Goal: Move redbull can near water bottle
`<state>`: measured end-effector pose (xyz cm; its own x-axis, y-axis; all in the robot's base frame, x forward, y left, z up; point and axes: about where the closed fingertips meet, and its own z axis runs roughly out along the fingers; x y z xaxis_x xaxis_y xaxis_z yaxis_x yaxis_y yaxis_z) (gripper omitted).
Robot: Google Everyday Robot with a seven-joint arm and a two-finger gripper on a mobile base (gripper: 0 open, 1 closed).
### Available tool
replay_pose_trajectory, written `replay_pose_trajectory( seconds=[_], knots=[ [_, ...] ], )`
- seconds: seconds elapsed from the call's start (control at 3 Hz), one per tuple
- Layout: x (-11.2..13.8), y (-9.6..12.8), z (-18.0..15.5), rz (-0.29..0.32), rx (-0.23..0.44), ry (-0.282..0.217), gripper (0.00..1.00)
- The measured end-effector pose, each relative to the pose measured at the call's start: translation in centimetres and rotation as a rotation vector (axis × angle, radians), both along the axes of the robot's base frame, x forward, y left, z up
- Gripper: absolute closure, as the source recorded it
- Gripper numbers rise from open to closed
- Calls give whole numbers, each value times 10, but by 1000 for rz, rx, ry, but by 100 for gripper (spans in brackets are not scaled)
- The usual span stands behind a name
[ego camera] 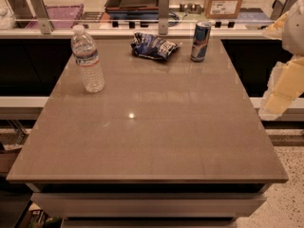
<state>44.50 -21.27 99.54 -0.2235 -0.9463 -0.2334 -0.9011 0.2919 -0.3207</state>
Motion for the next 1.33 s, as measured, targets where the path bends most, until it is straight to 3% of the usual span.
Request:
replay_pose_trajectory(
  seconds=[0.33,0.67,1.33],
  knots=[
    [6,-1,2,-16,8,-16,0],
    [49,-17,4,-118,93,-92,0],
    [123,-41,10,-232,230,-239,0]
  ],
)
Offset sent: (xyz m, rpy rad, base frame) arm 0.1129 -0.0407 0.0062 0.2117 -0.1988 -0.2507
